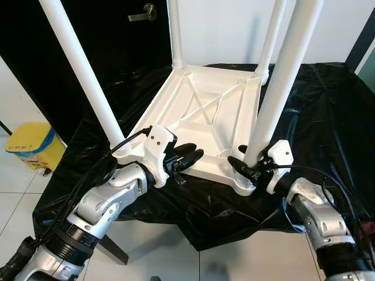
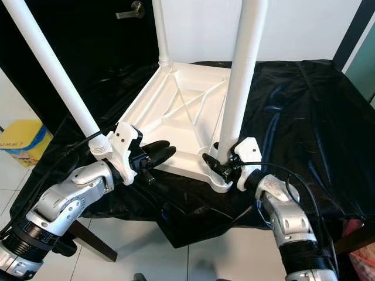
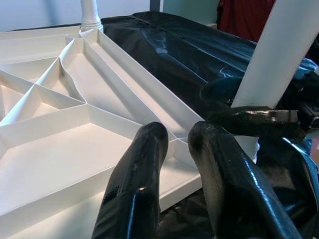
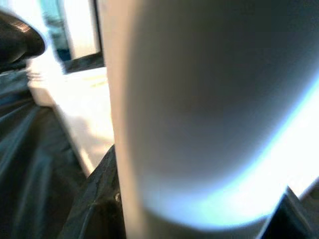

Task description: Building children table

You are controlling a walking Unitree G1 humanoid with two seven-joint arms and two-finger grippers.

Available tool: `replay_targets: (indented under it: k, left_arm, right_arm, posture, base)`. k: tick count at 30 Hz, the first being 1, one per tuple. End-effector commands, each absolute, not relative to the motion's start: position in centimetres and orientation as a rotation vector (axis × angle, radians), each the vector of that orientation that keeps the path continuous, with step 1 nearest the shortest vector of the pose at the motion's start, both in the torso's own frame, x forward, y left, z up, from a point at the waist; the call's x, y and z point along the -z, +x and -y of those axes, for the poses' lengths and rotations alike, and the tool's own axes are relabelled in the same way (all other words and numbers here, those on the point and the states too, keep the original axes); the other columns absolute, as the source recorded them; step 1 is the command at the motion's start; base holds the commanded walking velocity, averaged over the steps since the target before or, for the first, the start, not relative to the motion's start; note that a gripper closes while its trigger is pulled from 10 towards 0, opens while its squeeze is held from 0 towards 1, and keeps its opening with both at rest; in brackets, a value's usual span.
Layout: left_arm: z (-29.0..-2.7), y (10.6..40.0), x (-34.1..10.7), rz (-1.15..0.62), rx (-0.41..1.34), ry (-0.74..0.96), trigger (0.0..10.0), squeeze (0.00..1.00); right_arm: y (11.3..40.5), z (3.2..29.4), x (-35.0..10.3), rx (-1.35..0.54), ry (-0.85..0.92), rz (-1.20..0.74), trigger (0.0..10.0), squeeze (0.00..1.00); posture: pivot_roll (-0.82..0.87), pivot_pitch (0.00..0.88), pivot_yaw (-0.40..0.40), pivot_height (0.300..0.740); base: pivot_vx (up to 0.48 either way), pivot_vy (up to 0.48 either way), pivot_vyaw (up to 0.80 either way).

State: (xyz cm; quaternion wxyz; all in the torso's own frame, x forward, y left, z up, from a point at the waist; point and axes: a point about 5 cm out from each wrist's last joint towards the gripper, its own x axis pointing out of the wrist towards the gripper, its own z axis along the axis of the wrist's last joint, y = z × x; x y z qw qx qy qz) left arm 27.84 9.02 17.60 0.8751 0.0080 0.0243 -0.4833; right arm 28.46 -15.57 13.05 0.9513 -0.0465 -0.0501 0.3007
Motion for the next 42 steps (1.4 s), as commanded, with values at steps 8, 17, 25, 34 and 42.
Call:
replay_targets:
  k: [8, 17, 25, 34, 42]
  left_arm:
    - [-8.4, 26.6, -17.8, -0.049, 1.268, 0.018, 10.0, 0.00]
    - [-8.3, 26.5, -17.8, -0.050, 1.271, 0.008, 10.0, 0.00]
    - [-8.3, 26.5, -17.7, -0.049, 1.268, 0.005, 10.0, 0.00]
    - [-8.1, 26.5, -17.7, -0.045, 1.265, 0.001, 10.0, 0.00]
    - [-8.7, 26.5, -17.5, -0.049, 1.238, 0.009, 10.0, 0.00]
  right_arm:
    - [27.9, 14.9, -11.8, -0.403, -0.078, 0.056, 10.0, 0.00]
    - [27.2, 14.0, -11.4, -0.009, -0.020, 0.037, 10.0, 0.00]
    - [27.2, 13.8, -11.7, 0.095, -0.021, 0.046, 10.0, 0.00]
    - [27.1, 13.6, -12.4, 0.083, -0.007, 0.077, 10.0, 0.96]
    - [26.6, 14.1, -13.7, -0.005, -0.043, 0.154, 10.0, 1.00]
  posture:
    - [-0.08, 0.033, 0.026, 0.740]
    - [-0.09, 0.042, 0.019, 0.740]
    - [-0.09, 0.042, 0.014, 0.740]
    - [-0.09, 0.044, 0.007, 0.740]
    - [-0.09, 0.044, -0.003, 0.740]
  base:
    - [0.000, 0.000, 0.00]
    - [0.000, 0.000, 0.00]
    - [0.000, 0.000, 0.00]
    - [0.000, 0.000, 0.00]
    - [0.000, 0.000, 0.00]
